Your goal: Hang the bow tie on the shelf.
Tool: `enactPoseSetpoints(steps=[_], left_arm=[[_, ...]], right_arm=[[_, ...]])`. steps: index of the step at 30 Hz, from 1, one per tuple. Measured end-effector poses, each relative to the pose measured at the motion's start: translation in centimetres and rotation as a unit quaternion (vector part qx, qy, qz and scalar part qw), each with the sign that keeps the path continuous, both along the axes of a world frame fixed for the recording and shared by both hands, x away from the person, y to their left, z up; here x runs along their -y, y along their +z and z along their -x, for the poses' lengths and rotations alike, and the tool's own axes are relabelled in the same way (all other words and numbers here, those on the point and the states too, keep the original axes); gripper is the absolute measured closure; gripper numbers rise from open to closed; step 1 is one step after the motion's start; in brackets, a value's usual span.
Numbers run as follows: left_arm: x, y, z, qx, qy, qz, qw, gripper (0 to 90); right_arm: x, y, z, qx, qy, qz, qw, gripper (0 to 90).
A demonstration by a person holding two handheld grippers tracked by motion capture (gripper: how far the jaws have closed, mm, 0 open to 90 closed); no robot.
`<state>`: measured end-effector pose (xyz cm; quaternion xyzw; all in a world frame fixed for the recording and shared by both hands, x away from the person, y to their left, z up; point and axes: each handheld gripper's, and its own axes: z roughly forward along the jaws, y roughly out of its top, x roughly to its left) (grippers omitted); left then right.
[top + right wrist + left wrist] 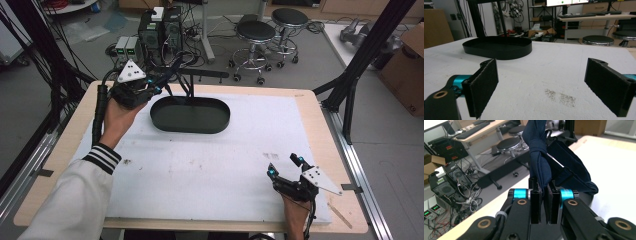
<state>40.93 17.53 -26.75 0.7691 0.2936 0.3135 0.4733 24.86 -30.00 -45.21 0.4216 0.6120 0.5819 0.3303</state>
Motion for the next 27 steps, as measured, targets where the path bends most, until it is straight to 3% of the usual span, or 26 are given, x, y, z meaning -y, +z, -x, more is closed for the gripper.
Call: enactPoseSetpoints(steps=[3, 6, 11, 14, 17, 27], left_arm=[[0.4, -0.1, -0.6, 0.005, 0.008, 0.007, 0.9999, 84.5], [0.6, -0.4, -1.2, 0.002, 0.017, 0.028, 0.9995, 84.5], [0.8, -0.7, -1.7, 0.007, 0.029, 0.032, 0.9990, 84.5], [0.9, -1.0, -2.2, 0.008, 0.036, 0.047, 0.9982, 84.6], [1.0, -1.3, -2.6, 0.009, 0.042, 0.041, 0.9982, 84.5], [1.6, -3.0, -4.5, -0.009, 0.051, 0.079, 0.9955, 84.5]], right_arm=[[0.0, 0.0, 0.0, 0.001, 0.000, 0.000, 1.0000, 10.9], [0.0, 0.0, 0.0, 0.002, 0.000, 0.000, 1.0000, 10.8], [0.1, 0.0, 0.0, 0.001, 0.000, -0.002, 1.0000, 10.8], [0.1, 0.0, 0.0, 0.000, 0.000, -0.004, 1.0000, 10.9], [0.1, 0.0, 0.0, 0.000, 0.000, -0.004, 1.0000, 10.9], [0.1, 0.0, 0.0, 0.001, 0.000, -0.005, 1.0000, 10.9]])
